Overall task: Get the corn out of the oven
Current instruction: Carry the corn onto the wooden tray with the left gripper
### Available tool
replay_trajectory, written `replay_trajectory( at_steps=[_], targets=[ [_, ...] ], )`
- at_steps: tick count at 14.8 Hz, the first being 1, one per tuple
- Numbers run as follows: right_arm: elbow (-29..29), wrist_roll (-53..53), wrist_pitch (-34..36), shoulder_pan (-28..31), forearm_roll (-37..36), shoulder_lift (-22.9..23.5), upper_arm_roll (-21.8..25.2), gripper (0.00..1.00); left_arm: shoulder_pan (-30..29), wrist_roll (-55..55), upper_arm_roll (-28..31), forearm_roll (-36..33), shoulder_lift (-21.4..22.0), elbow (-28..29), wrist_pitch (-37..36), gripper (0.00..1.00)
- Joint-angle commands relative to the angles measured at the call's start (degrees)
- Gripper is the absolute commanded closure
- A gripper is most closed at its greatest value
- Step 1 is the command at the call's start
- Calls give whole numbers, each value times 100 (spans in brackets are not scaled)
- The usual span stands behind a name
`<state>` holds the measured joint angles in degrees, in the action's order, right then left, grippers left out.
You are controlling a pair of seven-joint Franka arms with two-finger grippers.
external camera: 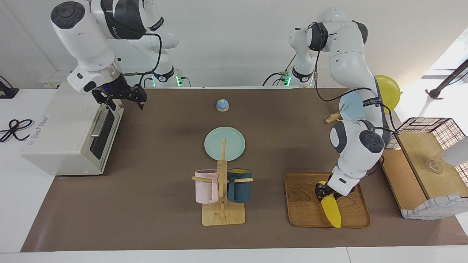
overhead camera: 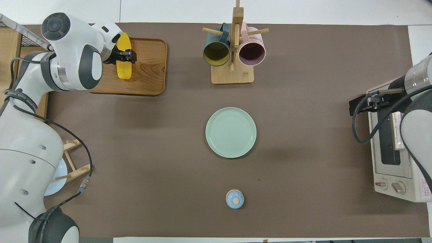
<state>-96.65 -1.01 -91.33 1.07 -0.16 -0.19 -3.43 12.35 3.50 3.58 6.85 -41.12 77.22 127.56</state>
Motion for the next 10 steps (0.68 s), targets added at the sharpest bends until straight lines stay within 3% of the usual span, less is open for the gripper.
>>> replay_trajectory(
  at_steps=[1,5,10],
  targets=[
    [120,-84,54,33,7,63,-8,0,-57,-51,2,-210,148,83,-108,0],
    [120,-75,-95,42,33,72,1,0,-57,-16,2,-193,621,65,-617,0],
    [120,-75,-95,42,60,63,1,0,-145,63,55,-202,1623,91,-1811,0]
  ],
)
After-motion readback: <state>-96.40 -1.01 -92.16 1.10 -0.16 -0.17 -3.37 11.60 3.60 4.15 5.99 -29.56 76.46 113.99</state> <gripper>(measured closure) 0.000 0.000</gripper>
